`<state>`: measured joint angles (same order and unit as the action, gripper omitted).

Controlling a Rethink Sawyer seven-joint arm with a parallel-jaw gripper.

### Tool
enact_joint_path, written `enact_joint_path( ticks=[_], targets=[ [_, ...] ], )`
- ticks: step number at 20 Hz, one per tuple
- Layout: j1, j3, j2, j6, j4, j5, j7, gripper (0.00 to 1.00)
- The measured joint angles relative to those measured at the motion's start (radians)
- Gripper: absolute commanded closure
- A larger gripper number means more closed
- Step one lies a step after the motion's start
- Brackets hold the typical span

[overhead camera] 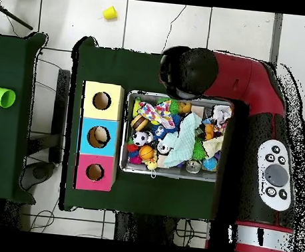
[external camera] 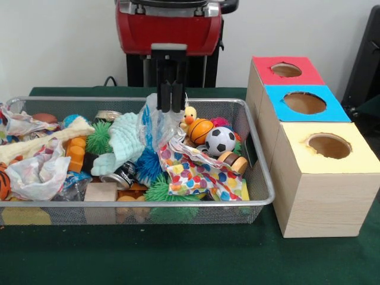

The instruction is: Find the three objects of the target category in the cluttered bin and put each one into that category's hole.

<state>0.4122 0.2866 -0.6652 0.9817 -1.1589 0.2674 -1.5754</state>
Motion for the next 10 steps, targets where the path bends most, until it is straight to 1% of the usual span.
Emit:
enact_joint_path(
  ticks=[10],
  targets=[
    [-0.038,-0.02,-0.034,0.005,-0.001,-0.016,0.0,1.0]
  ],
)
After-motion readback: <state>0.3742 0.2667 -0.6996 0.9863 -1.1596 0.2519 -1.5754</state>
